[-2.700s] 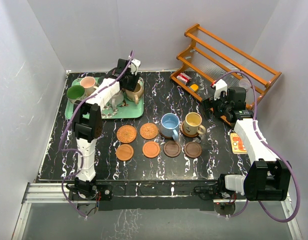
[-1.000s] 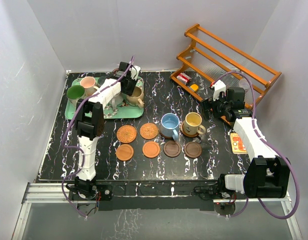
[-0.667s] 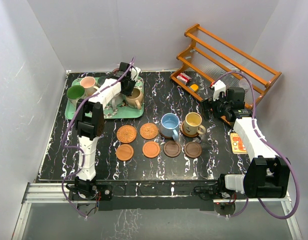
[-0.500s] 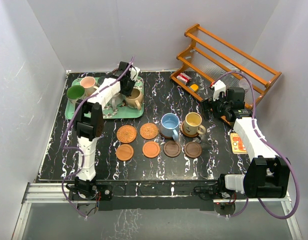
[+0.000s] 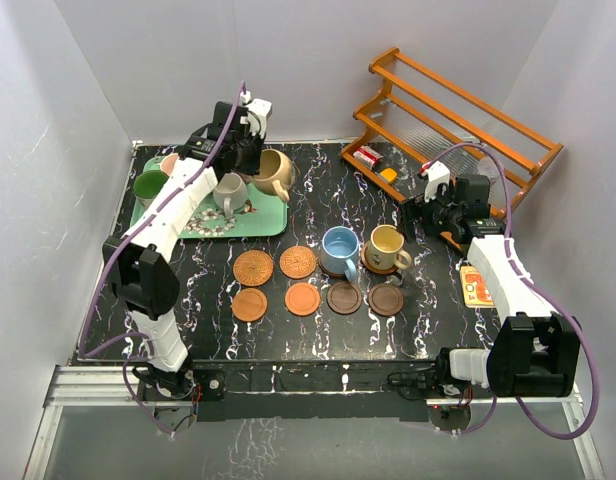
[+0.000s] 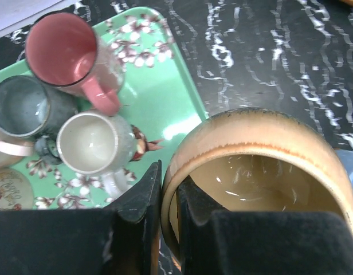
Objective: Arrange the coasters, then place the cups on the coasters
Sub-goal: Pick up the cup from the tray, then place the cup on the coaster.
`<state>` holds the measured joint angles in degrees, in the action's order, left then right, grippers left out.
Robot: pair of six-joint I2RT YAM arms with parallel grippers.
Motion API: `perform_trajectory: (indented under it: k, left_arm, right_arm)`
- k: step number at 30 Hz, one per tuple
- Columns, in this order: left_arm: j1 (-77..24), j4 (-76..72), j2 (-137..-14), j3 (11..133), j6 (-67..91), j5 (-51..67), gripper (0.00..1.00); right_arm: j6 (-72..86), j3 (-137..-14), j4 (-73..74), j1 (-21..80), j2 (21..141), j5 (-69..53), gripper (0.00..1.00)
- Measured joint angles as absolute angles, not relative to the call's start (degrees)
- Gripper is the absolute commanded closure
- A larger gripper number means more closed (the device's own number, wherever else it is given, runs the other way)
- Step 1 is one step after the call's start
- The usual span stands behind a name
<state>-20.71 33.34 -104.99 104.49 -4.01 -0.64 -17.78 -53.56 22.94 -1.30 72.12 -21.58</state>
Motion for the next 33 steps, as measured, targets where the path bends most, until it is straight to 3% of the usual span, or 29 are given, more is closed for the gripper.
perform_trajectory:
  k: [6, 17, 33]
  left_arm:
    - [-26.1, 35.6, -104.4, 106.5, -0.1, 0.1, 1.00]
    - [-44.1, 31.7, -106.2, 108.3, 0.7, -14.3, 1.00]
    - [-49.4, 27.9, -113.2, 112.7, -0.5, -28.3, 1.00]
  right_arm:
    - [-17.4, -54.0, 22.9, 1.5, 69.1, -29.3, 0.06]
    - [-9.2, -64.9, 20.3, 7.0, 69.1, -37.1, 0.08]
    - [11.9, -69.3, 14.9, 8.6, 77.2, -34.6, 0.25]
